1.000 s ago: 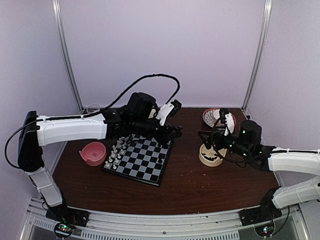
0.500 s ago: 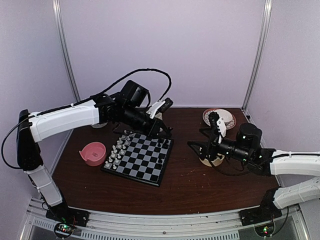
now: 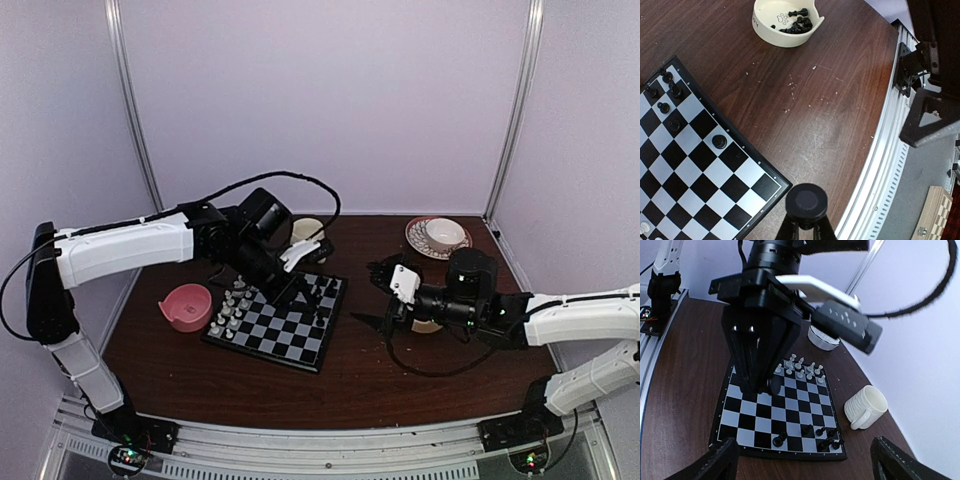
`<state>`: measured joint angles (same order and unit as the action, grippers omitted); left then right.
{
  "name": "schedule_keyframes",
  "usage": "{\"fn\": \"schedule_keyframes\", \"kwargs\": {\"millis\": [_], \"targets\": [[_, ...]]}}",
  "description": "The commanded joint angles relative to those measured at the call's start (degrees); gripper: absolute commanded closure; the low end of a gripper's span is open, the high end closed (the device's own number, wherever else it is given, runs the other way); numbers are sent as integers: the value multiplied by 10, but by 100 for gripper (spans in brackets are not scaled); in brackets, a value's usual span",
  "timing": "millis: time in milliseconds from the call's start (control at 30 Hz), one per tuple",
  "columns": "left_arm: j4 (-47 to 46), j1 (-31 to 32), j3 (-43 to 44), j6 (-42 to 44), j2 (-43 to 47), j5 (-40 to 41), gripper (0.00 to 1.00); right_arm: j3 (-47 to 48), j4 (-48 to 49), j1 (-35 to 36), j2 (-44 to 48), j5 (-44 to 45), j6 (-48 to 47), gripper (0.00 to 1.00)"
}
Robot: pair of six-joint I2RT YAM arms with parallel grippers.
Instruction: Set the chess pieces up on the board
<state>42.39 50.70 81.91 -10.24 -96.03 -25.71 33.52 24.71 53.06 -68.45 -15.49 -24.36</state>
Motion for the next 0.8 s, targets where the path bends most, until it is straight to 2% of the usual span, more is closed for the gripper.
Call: {"fn": "schedule_keyframes", "kwargs": {"millis": [0,200,300,767], "targets": [[-39,3,-27,22,2,9,100,71,-114,36,-22,51,-205,7],[-42,4,-45,17,4,-7,100,104,-143,70,-68,125,-321,17],[-40,5,-49,10,8,-15,100,109,-150,84,-87,131,-362,21],[-61,4,-60,-23,-4,-70,100,182,-158,131,-190,174,-401,31]]}}
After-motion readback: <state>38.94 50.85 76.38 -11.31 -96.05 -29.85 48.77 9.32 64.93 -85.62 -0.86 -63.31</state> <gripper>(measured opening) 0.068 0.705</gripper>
